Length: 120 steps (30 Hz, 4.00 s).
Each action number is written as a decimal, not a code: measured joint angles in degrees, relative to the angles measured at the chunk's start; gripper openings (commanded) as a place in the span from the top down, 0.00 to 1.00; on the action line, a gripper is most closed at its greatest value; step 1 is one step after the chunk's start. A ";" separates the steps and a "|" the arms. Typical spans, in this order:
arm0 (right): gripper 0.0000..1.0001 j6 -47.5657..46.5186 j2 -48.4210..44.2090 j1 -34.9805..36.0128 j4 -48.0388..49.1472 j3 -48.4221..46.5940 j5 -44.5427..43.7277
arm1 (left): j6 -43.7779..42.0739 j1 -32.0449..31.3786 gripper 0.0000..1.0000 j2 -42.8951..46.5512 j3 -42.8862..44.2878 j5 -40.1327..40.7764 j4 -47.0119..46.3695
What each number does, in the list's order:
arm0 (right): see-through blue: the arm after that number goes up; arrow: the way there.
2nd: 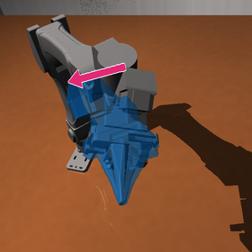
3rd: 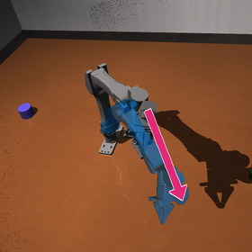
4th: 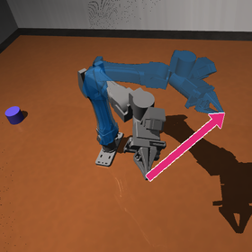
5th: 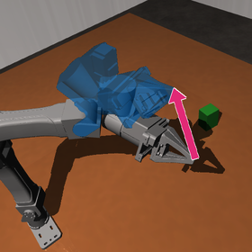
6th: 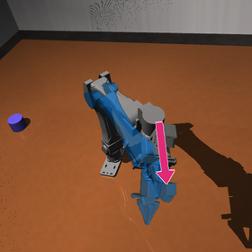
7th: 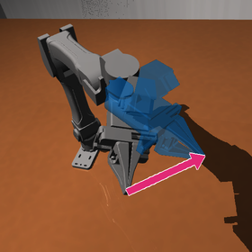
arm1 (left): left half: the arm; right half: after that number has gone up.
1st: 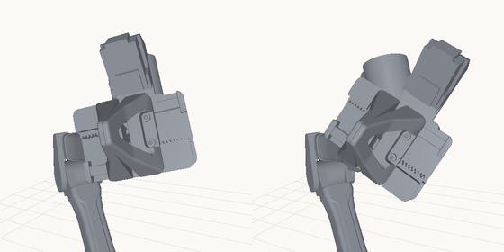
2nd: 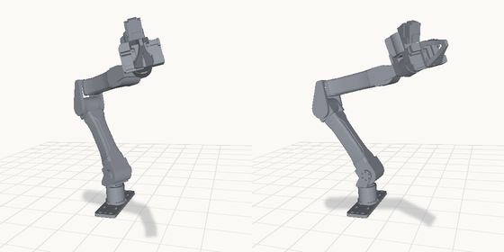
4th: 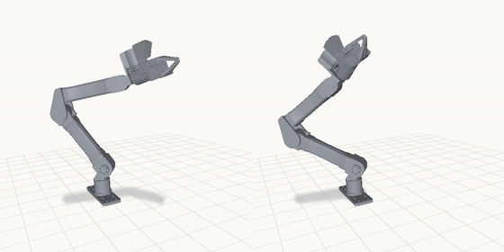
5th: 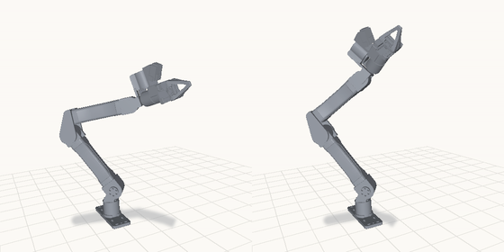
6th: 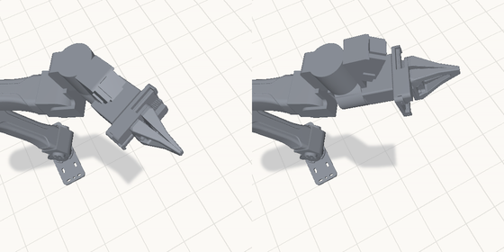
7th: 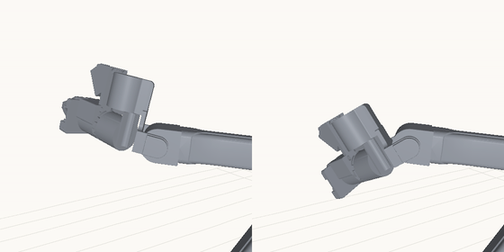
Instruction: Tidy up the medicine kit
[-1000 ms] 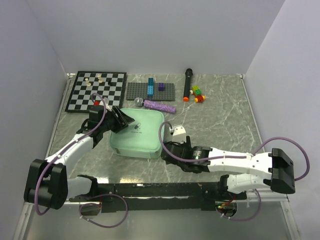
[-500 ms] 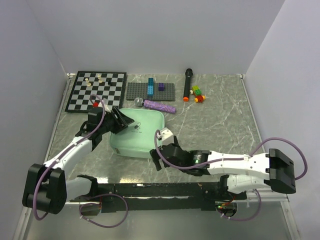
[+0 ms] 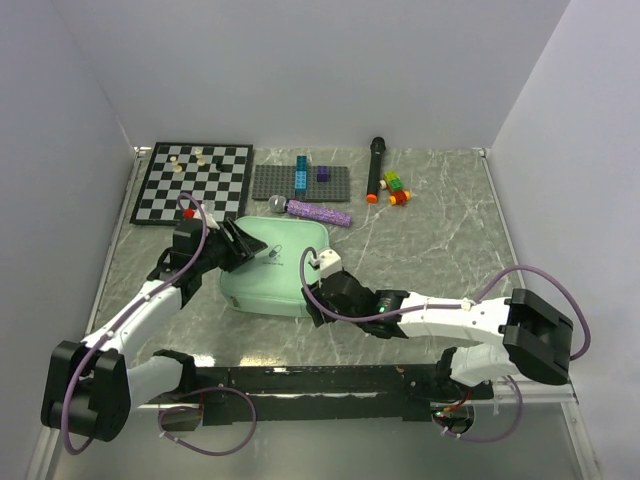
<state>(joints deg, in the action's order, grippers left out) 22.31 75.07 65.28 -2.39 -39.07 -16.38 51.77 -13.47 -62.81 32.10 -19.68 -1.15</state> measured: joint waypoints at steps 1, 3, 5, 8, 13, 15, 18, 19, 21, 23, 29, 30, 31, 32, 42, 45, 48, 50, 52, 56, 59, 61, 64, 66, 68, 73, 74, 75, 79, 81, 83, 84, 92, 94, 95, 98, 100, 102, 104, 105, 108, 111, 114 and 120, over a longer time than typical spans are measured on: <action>0.37 -0.37 0.11 -0.33 0.39 0.00 0.61 | -0.02 0.00 0.40 0.11 0.00 -0.02 0.11; 0.41 -1.25 0.48 -1.03 1.07 0.00 2.32 | -0.04 0.00 0.40 0.22 0.00 -0.02 0.15; 0.44 -1.90 0.83 -1.55 1.64 0.00 3.80 | -0.07 0.00 0.39 0.26 0.00 0.00 0.20; 0.47 -2.49 0.85 -2.10 1.57 0.00 5.16 | -0.15 0.00 0.40 0.50 0.00 -0.02 0.39; 0.53 -2.80 0.85 -2.51 1.46 0.00 6.23 | -0.31 0.00 0.40 0.76 0.00 -0.02 0.57; 0.52 -2.91 0.90 -2.71 1.36 0.00 6.64 | -0.46 0.00 0.40 0.76 0.00 -0.02 0.61; 0.41 -2.91 1.07 -2.89 1.31 -0.09 7.13 | -0.50 0.00 0.39 0.76 0.00 -0.02 0.63; 0.37 -2.93 1.25 -2.97 1.14 -0.26 7.30 | -0.55 0.00 0.39 0.76 0.00 -0.02 0.72; 0.32 -2.91 1.57 -3.13 1.16 -0.39 7.67 | -0.66 0.00 0.39 0.79 0.00 -0.02 1.03; 0.32 -2.78 2.38 -3.30 0.81 -0.42 8.17 | -0.68 0.00 0.39 0.83 0.00 0.00 1.36; 0.36 -2.40 3.58 -3.34 -1.51 -0.42 8.90 | -1.09 0.00 0.39 0.96 0.00 -0.02 1.46; 0.36 -2.27 3.58 -3.37 -1.51 -0.42 8.96 | -1.07 0.00 0.39 0.96 0.00 -0.02 1.46; 0.36 -2.25 3.58 -3.39 -1.53 -0.42 8.96 | -1.07 0.00 0.39 0.96 0.00 -0.02 1.46; 0.37 -2.23 3.58 -3.43 -1.51 -0.42 8.98 | -1.09 0.00 0.39 0.96 0.00 -0.02 1.46; 0.56 -2.51 3.63 -3.85 -1.01 -0.42 9.42 | -1.07 0.00 0.39 1.25 0.00 -0.02 1.51; 0.62 -2.56 3.87 -3.93 -0.98 -0.42 9.90 | -1.07 0.00 0.39 1.40 -0.02 -0.02 1.62; 0.67 -2.49 3.89 -3.93 -1.01 -0.42 9.99 | -1.07 0.00 0.39 1.68 -0.04 -0.02 1.64; 0.72 -2.47 3.89 -3.93 -1.05 -0.42 9.97 | -1.07 0.00 0.39 1.84 -0.11 -0.02 1.62; 0.79 -2.51 3.89 -3.93 -1.20 -0.39 9.97 | -1.07 0.00 0.39 1.97 -0.31 -0.02 1.60; 0.90 -2.71 3.87 -3.93 -1.77 -0.33 10.01 | -1.07 0.00 0.39 1.99 -0.61 -0.02 1.64; 0.85 -2.75 3.82 -3.93 -1.86 -0.33 9.77 | -1.07 0.00 0.39 2.03 -0.68 -0.02 1.62; 0.87 -2.69 3.78 -4.04 -1.88 -0.33 9.44 | -1.07 0.00 0.39 2.19 -0.70 -0.02 1.66; 1.00 -2.73 3.37 -4.04 -1.70 -0.33 9.01 | -1.07 0.00 0.39 2.25 -0.70 -0.02 1.64; 1.00 -2.91 2.99 -4.04 -1.75 -0.33 8.94 | -1.09 0.00 0.39 2.25 -0.72 0.00 1.64; 1.00 -2.93 2.82 -4.04 -1.90 -0.31 8.76 | -1.07 0.00 0.40 2.25 -0.74 -0.02 1.64; 1.00 -2.93 2.03 -4.04 -2.14 0.04 8.02 | -1.29 0.00 0.40 2.60 -0.74 0.04 2.32; 1.00 -2.95 1.66 -4.04 -2.38 0.15 7.74 | -1.36 0.00 0.40 2.91 -0.74 0.11 2.82; 1.00 -3.02 1.18 -4.04 -2.80 0.20 7.28 | -1.46 0.00 0.40 3.39 -0.74 0.28 3.28; 1.00 -3.80 -0.15 -3.39 -4.57 0.15 4.92 | -1.73 0.00 0.33 7.02 -0.74 2.19 6.73; 1.00 -4.11 -0.11 -2.19 -6.14 -0.15 3.52 | -1.77 0.02 0.29 9.75 -0.74 3.56 9.22; 1.00 -4.44 0.35 -0.04 -7.96 -1.14 2.12 | -1.64 0.02 0.26 13.77 -0.76 5.29 12.44; 1.00 -4.55 0.63 0.83 -8.50 -1.66 1.81 | -1.51 0.02 0.25 15.37 -0.79 6.01 13.64; 1.00 -6.58 5.64 5.79 -12.63 -7.98 2.01 | 2.99 0.04 0.23 27.19 -4.63 6.14 21.40; 1.00 -7.39 7.23 6.08 -13.60 -10.08 2.60 | 4.15 0.04 0.22 28.70 -6.36 5.77 22.67; 1.00 -7.85 8.26 6.16 -14.05 -11.37 2.95 | 4.68 0.04 0.22 29.14 -7.15 5.51 23.30; 1.00 -9.18 11.61 6.45 -15.10 -14.86 4.07 | 4.98 0.04 0.23 29.18 -7.85 5.40 24.00; 1.00 -9.94 13.62 6.49 -15.32 -16.44 4.63 | 5.03 0.02 0.23 28.81 -7.87 5.42 23.93; 1.00 -10.40 14.67 6.49 -15.26 -16.90 5.16 | 5.16 -0.13 0.24 28.24 -7.89 5.42 23.69; 1.00 -10.67 14.82 6.49 -15.26 -16.96 5.29 | 5.64 -0.22 0.27 27.17 -8.33 5.40 22.58; 1.00 -10.82 14.82 6.49 -15.26 -16.96 5.29 | 6.03 -0.22 0.27 26.69 -8.59 5.38 21.94; 1.00 -11.23 14.82 6.47 -15.30 -16.96 5.22 | 6.40 -0.22 0.29 23.69 -9.27 5.35 19.26; 1.00 -11.39 14.51 6.45 -15.10 -16.48 4.83 | 6.43 -0.24 0.31 20.59 -9.27 5.35 17.18; 1.00 -11.43 12.26 6.01 -14.16 -14.19 4.57 | 6.40 -0.31 0.31 17.09 -8.31 5.64 15.08; 1.00 -10.67 6.75 4.90 -12.94 -9.01 3.69 | 5.53 -0.37 0.34 7.15 -3.85 5.64 10.64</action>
<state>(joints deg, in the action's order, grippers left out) 11.64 81.82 70.17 -15.33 -48.07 -12.69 57.30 -13.85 -55.66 28.25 -14.04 9.50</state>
